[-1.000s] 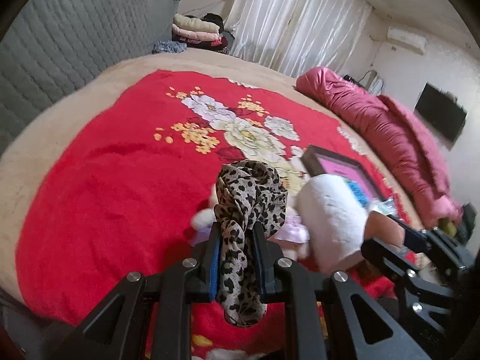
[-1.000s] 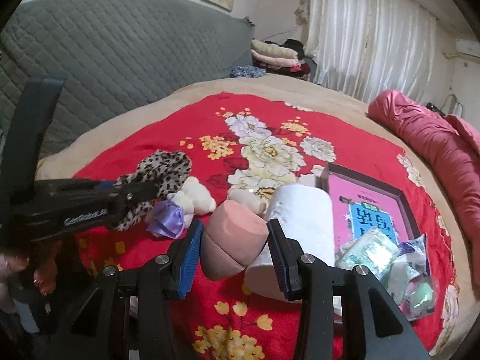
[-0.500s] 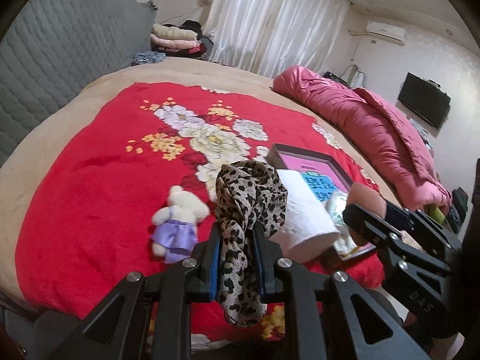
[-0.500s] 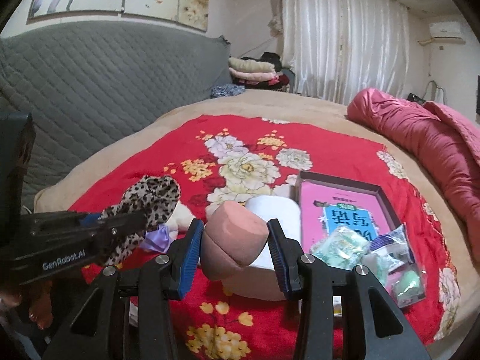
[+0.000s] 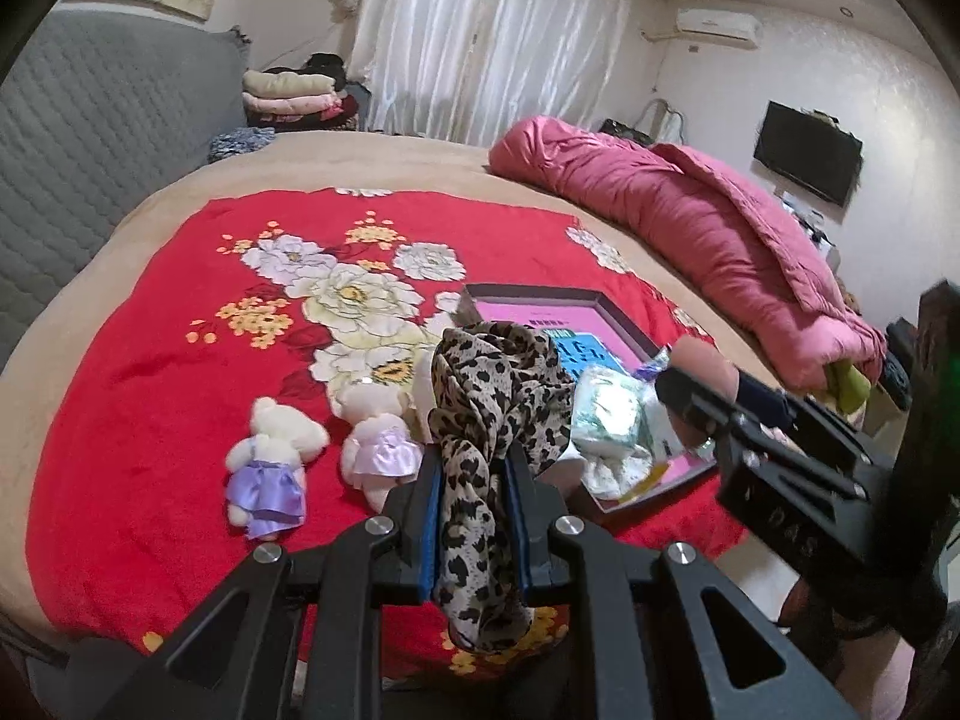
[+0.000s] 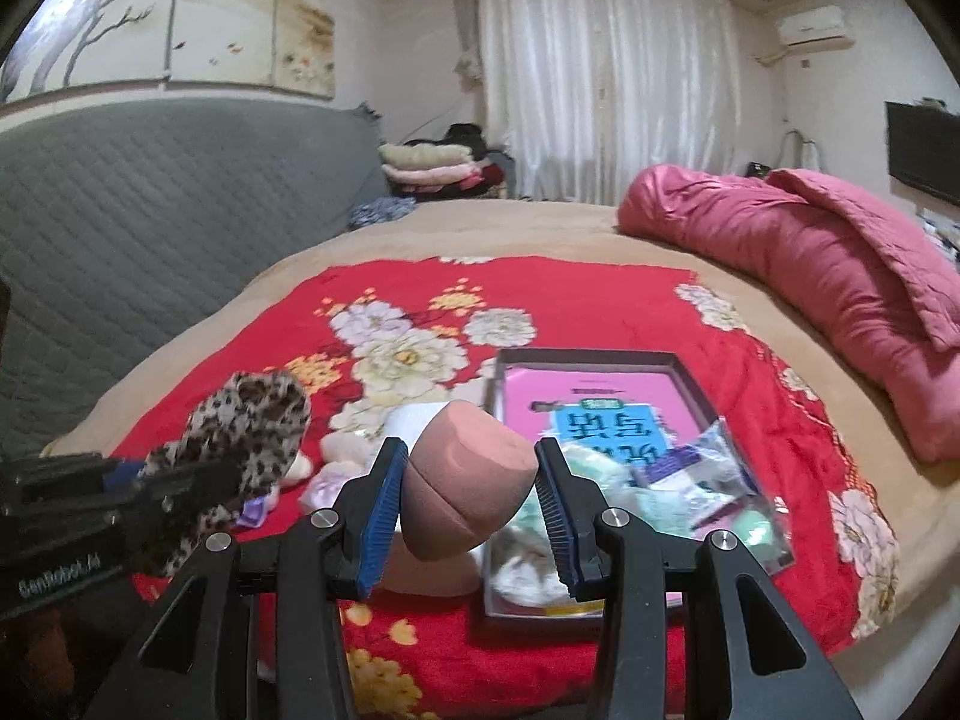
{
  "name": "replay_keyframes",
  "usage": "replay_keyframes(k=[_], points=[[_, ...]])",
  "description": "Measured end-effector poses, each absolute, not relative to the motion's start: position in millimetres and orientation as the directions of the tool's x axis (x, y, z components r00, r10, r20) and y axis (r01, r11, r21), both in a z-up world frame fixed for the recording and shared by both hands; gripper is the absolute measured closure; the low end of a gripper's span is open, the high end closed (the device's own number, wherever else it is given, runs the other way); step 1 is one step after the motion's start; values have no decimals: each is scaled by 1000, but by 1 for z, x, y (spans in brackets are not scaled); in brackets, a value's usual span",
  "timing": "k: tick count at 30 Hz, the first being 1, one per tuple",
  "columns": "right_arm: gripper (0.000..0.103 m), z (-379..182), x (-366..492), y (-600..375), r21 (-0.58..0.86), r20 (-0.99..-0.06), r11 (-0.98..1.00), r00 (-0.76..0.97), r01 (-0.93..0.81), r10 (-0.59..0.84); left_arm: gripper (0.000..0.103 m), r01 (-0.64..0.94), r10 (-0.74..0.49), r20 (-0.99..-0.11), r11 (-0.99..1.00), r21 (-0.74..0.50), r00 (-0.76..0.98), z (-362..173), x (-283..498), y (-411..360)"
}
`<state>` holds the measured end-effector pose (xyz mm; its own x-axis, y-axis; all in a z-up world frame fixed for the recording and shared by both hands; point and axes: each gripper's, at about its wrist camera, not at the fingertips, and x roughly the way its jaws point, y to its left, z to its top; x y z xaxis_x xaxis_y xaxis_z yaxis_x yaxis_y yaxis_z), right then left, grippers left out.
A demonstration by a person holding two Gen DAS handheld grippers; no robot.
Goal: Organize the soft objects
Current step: 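Carry the leopard-print scrunchie over the pink tray with the left tool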
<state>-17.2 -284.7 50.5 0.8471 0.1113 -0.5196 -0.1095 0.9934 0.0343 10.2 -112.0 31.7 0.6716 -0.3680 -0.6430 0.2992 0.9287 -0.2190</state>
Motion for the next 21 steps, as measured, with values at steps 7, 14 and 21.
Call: replay_keyframes(k=[7,14,21], points=[[58,49,-17,-314,75,-509,997,858,-32,66,84,338,-388,-657,918,-210,646,28,12,-130],[58,48,-17,-350,123,-495,991,869,58,11,84,393,-427,-677,894,-216,599,22,14,-160],[58,35,-14,-389,164,-518,974,854,157,-50,84,475,-479,-710,850,-227,517,9,26,-211]])
